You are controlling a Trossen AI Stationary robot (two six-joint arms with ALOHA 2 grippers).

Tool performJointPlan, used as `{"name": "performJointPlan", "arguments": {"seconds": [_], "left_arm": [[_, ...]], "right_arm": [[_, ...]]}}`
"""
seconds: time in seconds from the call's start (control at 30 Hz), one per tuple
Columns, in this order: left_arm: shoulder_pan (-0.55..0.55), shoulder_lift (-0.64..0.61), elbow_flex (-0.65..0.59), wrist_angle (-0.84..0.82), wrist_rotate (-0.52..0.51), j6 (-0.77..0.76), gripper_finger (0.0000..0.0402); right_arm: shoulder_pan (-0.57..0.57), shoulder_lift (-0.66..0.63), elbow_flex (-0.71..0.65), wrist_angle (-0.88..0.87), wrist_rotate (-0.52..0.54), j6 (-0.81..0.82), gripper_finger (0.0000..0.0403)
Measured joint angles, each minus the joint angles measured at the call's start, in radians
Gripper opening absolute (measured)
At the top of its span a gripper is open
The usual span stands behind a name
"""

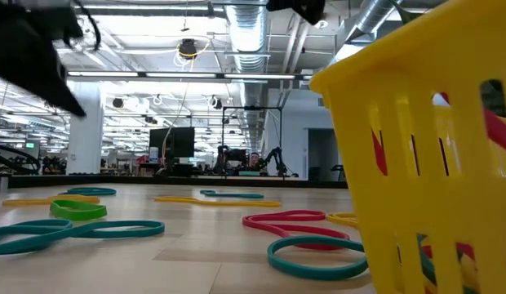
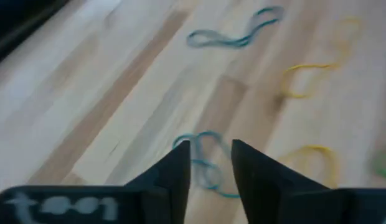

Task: Pick and place items into bin
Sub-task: Put the blue rubber band into the yellow bin

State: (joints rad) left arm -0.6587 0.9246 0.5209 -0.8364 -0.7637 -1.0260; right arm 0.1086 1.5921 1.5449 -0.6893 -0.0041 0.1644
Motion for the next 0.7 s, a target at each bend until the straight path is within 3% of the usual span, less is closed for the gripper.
{"name": "performJointPlan", "arguments": {"seconds": [0.17, 0.3, 0.4, 0.7], "left_arm": [[0.100, -0.002, -0.104, 0.073, 0.018, -0.041, 0.0139], [0.150, 0.004, -0.204, 0.320, 0.101, 0.013, 0.0145], [0.169, 0.017, -0.268, 0.495, 0.083, 0.048, 0.0145], [0.227, 0.049, -0.317, 0.515, 0.067, 0.039, 0.0146]], "right_arm": [[-0.040, 0.045, 0.000, 0.049, -0.005, -0.004, 0.0082], [-0.060, 0.070, 0.002, 0.057, -0.005, 0.008, 0.0082], [-0.072, 0.087, -0.004, 0.039, -0.004, 0.012, 0.0082], [-0.085, 0.082, 0.000, 0.071, -0.001, 0.030, 0.0082]]}}
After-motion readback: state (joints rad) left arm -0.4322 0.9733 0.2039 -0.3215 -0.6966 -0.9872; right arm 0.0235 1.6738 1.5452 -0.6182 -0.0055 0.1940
